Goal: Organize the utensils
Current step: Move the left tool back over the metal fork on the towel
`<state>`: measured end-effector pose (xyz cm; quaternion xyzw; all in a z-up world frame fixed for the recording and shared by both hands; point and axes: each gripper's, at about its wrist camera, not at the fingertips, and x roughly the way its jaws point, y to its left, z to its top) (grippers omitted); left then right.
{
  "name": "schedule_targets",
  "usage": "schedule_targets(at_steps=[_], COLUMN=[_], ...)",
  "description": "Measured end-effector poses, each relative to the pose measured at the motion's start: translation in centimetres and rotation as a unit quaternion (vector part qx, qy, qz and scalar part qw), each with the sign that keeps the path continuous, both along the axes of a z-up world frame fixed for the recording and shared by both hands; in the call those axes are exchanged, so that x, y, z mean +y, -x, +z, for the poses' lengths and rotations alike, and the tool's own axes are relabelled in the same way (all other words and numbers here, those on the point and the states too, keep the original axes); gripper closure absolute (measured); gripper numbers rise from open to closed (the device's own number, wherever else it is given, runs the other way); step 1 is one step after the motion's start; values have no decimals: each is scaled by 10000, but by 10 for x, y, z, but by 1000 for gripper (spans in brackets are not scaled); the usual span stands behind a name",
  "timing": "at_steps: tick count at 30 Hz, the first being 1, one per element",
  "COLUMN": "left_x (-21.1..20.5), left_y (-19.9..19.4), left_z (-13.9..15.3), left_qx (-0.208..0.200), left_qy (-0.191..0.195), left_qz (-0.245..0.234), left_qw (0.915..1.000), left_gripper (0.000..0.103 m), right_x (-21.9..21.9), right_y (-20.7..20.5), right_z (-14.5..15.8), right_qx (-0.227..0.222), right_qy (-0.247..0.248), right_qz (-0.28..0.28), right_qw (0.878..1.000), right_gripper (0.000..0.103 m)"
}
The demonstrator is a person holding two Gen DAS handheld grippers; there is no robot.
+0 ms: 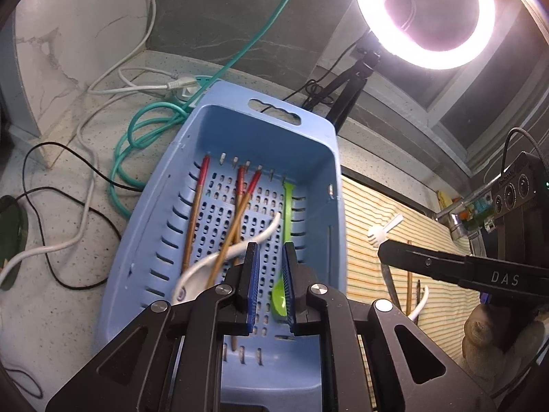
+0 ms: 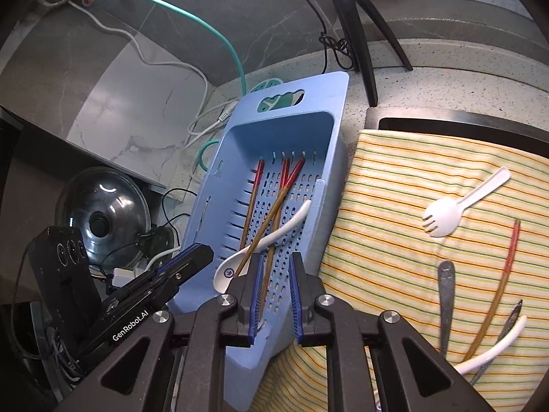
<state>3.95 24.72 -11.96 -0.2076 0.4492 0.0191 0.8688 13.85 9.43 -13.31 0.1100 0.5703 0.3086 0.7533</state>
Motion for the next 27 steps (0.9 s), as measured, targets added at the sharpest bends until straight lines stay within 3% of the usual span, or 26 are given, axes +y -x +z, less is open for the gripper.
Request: schedule_targets(at_steps=[3, 7, 12, 16, 27], left_x=[-13, -35, -68, -95, -145], left_y=[6, 15, 26, 34, 44], left_z=[5, 11, 14, 13, -5], left_qx=[-55, -138, -133, -109, 236], left_qy=[-74, -138, -313, -402, -392], left_qz=[-72, -266, -575, -895, -1282], left_qw=[9999, 9995, 9978, 9951, 9907], left_gripper=[91, 81, 80, 64, 64], right_x=[-15, -42, -80, -109, -154], right_y=[2, 4, 5, 3, 3], right_z=[6, 12, 11, 4, -22], right_qx=[-65, -100, -125, 18, 406], right_qy=[-5, -15, -12, 16, -47], right_qz=[28, 45, -69, -210, -328], right_qw=[10000, 9999, 9999, 9998, 9986], right_gripper=[82, 81, 75, 75, 75])
